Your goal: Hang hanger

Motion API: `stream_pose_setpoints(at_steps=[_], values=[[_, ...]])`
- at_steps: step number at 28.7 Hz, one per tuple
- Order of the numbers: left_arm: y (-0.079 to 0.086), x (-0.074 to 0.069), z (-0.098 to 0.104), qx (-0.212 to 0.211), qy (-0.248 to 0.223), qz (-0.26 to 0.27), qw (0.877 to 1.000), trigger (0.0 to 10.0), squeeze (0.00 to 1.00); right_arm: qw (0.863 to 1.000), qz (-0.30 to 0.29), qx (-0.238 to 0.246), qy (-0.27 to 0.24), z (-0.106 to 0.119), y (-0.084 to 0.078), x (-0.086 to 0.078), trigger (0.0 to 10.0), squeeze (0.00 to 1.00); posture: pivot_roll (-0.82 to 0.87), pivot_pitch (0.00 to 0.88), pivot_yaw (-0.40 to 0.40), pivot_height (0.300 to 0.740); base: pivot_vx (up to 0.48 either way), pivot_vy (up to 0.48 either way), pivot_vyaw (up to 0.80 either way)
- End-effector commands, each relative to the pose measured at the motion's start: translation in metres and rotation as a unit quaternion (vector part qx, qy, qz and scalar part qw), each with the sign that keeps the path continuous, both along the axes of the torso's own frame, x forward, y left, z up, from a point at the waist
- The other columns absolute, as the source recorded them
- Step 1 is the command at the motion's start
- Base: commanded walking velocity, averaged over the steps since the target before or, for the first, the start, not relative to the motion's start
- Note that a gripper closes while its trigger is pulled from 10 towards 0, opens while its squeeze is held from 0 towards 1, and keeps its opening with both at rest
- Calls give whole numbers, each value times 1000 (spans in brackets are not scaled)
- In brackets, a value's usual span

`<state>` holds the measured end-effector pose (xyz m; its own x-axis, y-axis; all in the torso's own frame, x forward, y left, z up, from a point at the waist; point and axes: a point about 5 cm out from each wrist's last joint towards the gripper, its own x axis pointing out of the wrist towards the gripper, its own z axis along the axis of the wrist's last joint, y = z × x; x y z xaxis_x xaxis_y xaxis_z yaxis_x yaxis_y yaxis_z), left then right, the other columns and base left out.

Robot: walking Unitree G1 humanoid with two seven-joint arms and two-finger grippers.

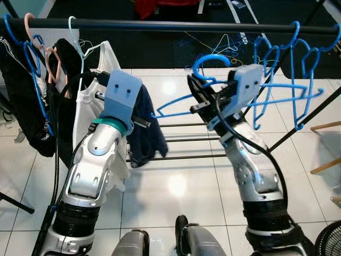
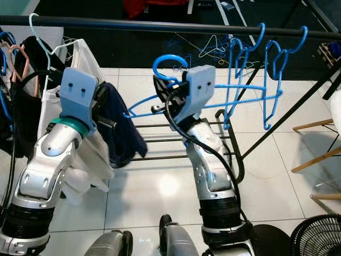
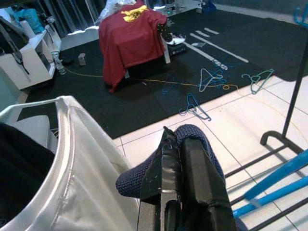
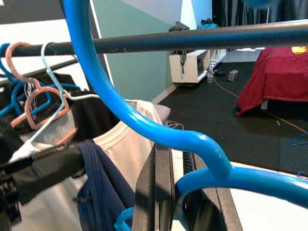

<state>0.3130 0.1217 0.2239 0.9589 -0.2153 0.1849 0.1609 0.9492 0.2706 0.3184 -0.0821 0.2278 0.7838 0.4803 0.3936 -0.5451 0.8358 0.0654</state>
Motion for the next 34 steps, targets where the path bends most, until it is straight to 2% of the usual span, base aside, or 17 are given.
stream_pose_setpoints(at_steps=[1, 2, 4, 6, 10, 12, 15, 18, 21, 26, 27, 28, 31, 34], values=[[-3, -2, 5, -9, -6, -5, 1000, 10000, 0, 1000, 0, 0, 3, -2, 5, 2, 10000, 0, 24, 152, 37, 740, 0, 0, 0], [-4, -2, 5, -14, -3, -7, 1000, 10000, 0, 1000, -6, 16, 9, -4, 11, 6, 10000, 0, 28, 153, 38, 740, 0, 0, 0], [-4, -2, 5, -14, -3, -7, 1000, 10000, 0, 1000, -6, 16, 9, -4, 11, 6, 10000, 0, 28, 153, 38, 740, 0, 0, 0], [-4, -2, 5, -17, 1, -8, 1000, 10000, 0, 999, -4, 40, 17, -4, 20, 9, 10000, 0, 34, 154, 40, 740, 0, 0, 0], [-2, 1, 2, -8, 4, 2, 1000, 10000, 0, 999, 14, 39, 8, 2, 24, 5, 10000, 0, 26, 155, 40, 740, 0, 0, 0], [4, 8, -1, 7, 12, 31, 999, 10000, 0, 999, 37, 21, -2, 5, 19, -7, 10000, 0, 18, 159, 41, 740, 0, 0, 0], [6, 10, -2, 10, 14, 40, 999, 10000, 0, 999, 45, 15, -3, 5, 17, -12, 10000, 0, 18, 159, 41, 740, 0, 0, 0], [9, 15, -4, 16, 21, 53, 998, 10000, 0, 995, 96, -20, 5, -2, 14, -32, 10000, 0, 5, 167, 41, 740, 0, 0, 0], [8, 16, -5, 13, 25, 53, 998, 10000, 0, 992, 119, -34, 7, -7, 16, -39, 10000, 0, 3, 167, 41, 740, 0, 0, 0], [5, 16, -2, -4, 28, 45, 999, 10000, 0, 994, 103, -27, 7, -9, 16, -34, 10000, 0, 5, 166, 43, 740, 0, 0, 0], [3, 14, 2, -16, 26, 34, 999, 10000, 0, 996, 85, -19, 2, -9, 19, -26, 10000, 0, 17, 161, 48, 740, 0, 0, 0], [3, 14, 2, -16, 26, 34, 999, 10000, 0, 996, 85, -19, 2, -9, 19, -26, 10000, 0, 17, 161, 48, 740, 0, 0, 0], [-1, 12, 10, -38, 18, 12, 999, 10000, 0, 998, 60, -13, -10, -8, 26, -13, 10000, 0, 28, 155, 51, 740, 0, 0, 0], [-4, 10, 18, -58, 10, -6, 998, 10000, 0, 999, 44, -26, -16, -11, 34, -4, 10000, 0, 32, 154, 52, 740, 0, 0, 0]])
